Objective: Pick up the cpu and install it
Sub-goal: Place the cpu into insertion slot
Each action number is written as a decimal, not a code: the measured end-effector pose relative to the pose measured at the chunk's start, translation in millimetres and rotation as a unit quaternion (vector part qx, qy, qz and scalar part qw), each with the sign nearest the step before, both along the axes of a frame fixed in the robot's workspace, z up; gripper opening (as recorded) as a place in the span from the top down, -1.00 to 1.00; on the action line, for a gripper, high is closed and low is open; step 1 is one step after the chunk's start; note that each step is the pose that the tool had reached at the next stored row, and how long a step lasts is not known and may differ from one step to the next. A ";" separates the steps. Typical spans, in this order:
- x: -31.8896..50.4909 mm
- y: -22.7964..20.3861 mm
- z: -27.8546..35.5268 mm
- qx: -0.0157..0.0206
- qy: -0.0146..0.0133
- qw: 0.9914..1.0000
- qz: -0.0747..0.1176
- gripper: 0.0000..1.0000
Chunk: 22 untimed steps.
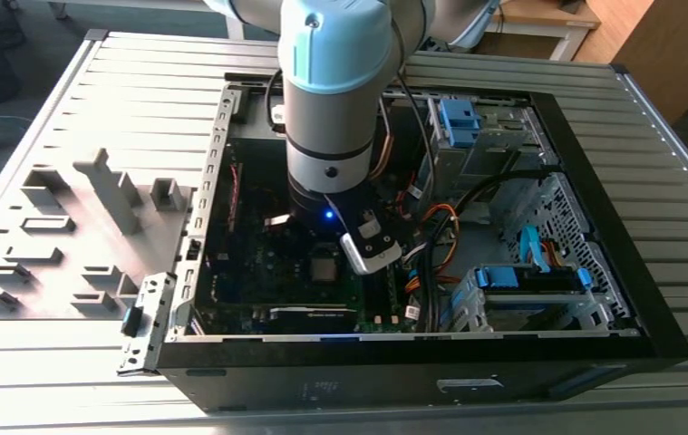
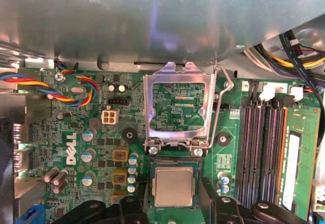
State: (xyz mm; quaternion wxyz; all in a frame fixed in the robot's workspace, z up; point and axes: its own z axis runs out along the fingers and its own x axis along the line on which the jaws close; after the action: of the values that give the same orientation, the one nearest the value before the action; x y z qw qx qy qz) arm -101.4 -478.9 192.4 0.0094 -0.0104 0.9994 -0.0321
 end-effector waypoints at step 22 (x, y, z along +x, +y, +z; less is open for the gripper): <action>0.8 0.0 -1.0 0.000 0.000 1.000 0.002 0.21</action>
State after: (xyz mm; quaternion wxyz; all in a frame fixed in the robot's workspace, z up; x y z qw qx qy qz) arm -100.6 -479.0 191.4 0.0094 -0.0127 0.9994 -0.0322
